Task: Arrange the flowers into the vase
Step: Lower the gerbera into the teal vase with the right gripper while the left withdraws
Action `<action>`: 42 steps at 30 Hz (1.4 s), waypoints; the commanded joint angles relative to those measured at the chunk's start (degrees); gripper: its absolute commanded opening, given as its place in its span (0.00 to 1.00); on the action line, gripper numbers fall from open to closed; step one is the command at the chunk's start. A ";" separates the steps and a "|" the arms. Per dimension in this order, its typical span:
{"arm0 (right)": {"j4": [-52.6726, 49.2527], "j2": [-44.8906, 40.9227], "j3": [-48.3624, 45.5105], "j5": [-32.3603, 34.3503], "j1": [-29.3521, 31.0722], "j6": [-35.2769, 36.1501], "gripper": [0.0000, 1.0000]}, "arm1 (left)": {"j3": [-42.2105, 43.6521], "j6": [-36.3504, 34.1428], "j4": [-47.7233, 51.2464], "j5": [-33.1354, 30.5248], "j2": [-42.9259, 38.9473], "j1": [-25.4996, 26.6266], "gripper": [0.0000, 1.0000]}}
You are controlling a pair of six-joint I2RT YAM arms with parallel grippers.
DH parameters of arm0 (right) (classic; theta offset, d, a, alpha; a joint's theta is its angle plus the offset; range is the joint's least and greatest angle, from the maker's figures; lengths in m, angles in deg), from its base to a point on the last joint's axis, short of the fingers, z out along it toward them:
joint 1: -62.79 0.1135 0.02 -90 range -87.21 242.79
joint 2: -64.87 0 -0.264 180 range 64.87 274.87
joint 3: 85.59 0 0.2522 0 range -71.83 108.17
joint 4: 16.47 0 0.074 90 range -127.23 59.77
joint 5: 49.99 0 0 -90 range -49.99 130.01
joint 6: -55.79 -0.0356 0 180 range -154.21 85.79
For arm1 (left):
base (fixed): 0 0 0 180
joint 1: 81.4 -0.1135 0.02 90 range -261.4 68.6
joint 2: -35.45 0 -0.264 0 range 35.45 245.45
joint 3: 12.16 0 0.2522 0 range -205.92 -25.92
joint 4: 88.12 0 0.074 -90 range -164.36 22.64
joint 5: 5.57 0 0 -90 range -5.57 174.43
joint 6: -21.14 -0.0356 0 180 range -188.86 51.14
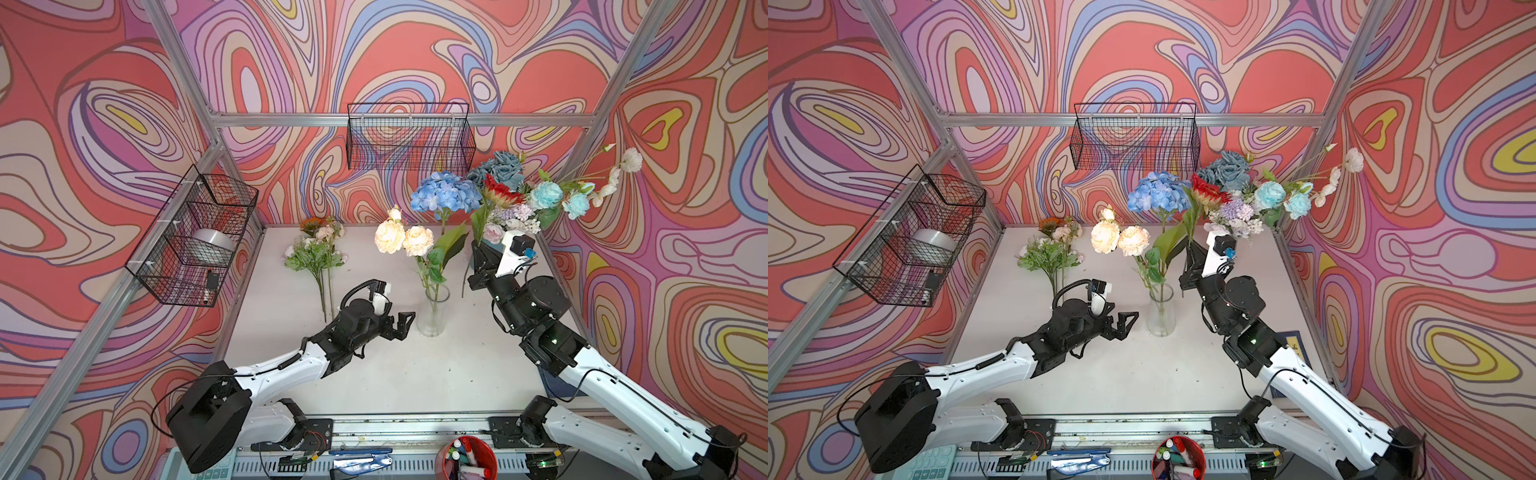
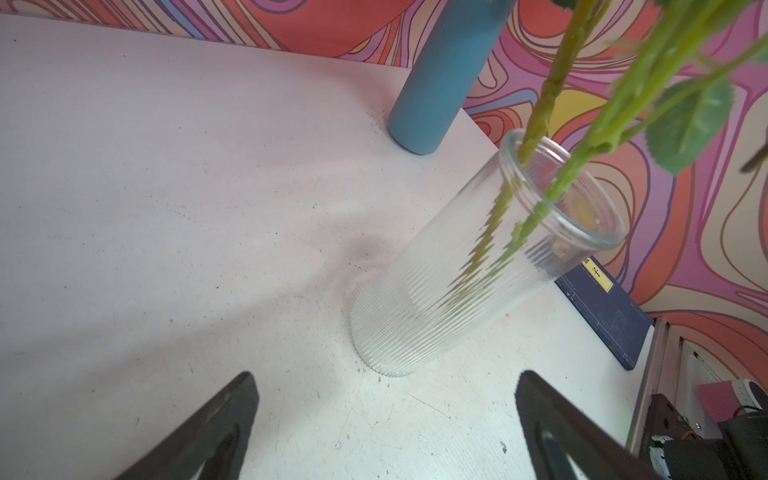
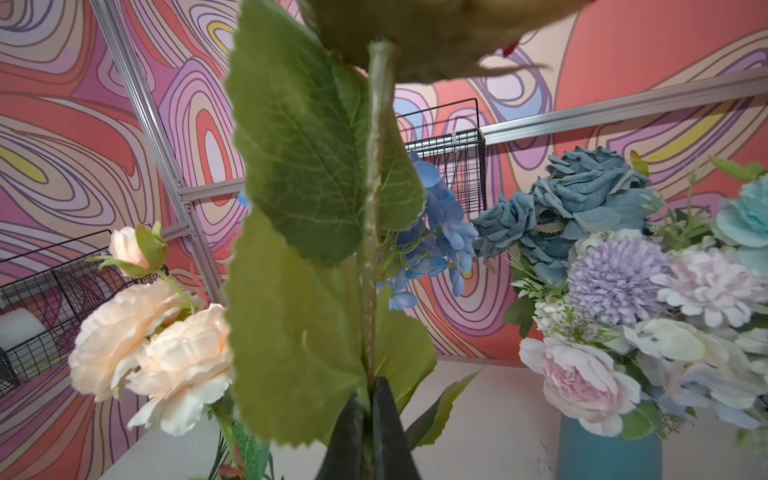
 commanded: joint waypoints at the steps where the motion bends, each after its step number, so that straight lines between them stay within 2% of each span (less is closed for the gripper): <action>1: 7.43 1.92 -2.01 -2.93 -0.37 -3.15 0.00 | -2.02 -1.89 -2.56 0.17 0.87 0.43 1.00; 5: 11.34 3.92 -3.30 -5.64 -0.57 -4.59 0.00 | -2.23 -1.66 -2.49 -0.12 1.10 0.44 1.00; 19: 28.41 11.02 -17.30 -7.95 -4.36 -9.29 0.00 | -2.31 -0.67 -1.83 -0.63 1.00 0.44 1.00; 26: 24.50 11.89 -18.64 -9.83 -4.38 -9.22 0.00 | -2.80 -0.32 -1.88 -0.60 1.62 0.53 1.00; 27: 23.74 11.54 -18.80 -9.86 -4.36 -9.22 0.03 | -2.80 -0.24 -1.92 -0.70 1.62 0.53 1.00; 31: 21.10 8.92 -20.09 -9.77 -4.36 -8.96 0.27 | -2.89 -0.05 -2.14 -0.94 1.89 0.52 0.99; 33: 18.07 6.84 -20.30 -9.92 -4.36 -8.49 0.34 | -2.84 0.04 -2.12 -1.09 1.89 0.53 1.00; 35: 13.44 4.10 -20.19 -10.43 -4.34 -7.67 0.41 | -2.93 0.03 -2.13 -1.30 1.89 0.53 1.00; 39: 2.74 -1.68 -19.68 -12.35 -4.36 -5.56 0.65 | -2.92 0.05 -2.64 -1.97 2.22 0.53 1.00; 42: -6.17 -4.66 -18.46 -15.23 -4.36 -3.32 0.76 | -3.26 0.13 -3.36 -1.84 3.26 0.53 1.00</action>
